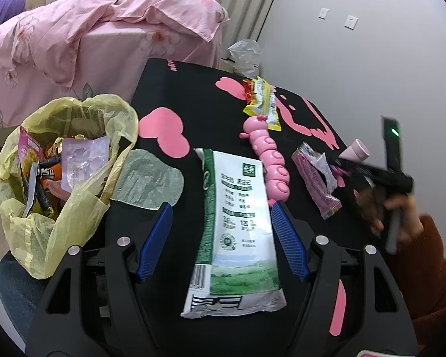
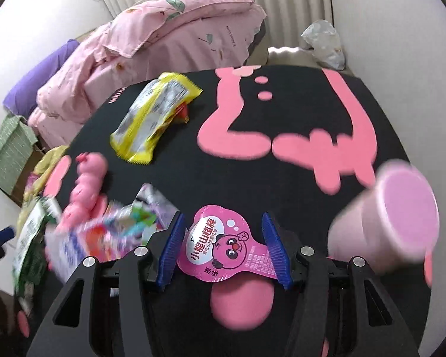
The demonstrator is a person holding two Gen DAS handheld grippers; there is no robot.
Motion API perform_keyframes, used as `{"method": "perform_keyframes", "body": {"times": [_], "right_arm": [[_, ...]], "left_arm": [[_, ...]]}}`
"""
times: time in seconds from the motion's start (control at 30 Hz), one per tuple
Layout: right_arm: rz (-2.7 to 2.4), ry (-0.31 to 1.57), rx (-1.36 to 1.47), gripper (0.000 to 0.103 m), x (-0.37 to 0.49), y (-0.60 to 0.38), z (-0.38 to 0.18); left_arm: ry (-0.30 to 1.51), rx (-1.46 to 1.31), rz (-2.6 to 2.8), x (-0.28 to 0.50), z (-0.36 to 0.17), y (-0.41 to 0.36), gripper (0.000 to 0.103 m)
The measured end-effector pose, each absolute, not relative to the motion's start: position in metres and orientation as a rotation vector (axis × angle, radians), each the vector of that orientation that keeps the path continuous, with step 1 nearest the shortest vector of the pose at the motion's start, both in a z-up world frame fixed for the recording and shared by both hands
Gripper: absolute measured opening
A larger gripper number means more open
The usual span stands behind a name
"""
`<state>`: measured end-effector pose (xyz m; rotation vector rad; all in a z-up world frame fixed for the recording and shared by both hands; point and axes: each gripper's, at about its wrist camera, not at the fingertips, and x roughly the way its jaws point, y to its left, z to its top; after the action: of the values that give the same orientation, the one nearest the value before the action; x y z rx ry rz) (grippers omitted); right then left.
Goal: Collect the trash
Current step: 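Grasp the pink lollipop-shaped packet with the right tool while the left tool holds the carton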
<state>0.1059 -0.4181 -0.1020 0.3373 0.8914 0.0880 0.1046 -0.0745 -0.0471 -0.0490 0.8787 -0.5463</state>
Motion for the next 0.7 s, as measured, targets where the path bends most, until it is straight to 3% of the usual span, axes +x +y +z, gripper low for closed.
{"method": "perform_keyframes", "body": {"times": [0.2,0.43,0.7], "right_arm": [[0.218,0.914,0.437,0.051,0.047,-0.411,-0.104],[0.244,0.791,-0.032,0.051,0.008,-0.383,-0.073],[0.323,0.883,-0.286,0.051,0.010,-0.383,-0.089]], "left_arm": [[0.896,-0.059,-0.567,0.107,-0.052,-0.079,0.066],[0.882,-0.029,-0.577,0.100,-0.045,-0.082,0.066],[0.891,-0.032,-0.576,0.101,-0.046,-0.084,0.066]]}}
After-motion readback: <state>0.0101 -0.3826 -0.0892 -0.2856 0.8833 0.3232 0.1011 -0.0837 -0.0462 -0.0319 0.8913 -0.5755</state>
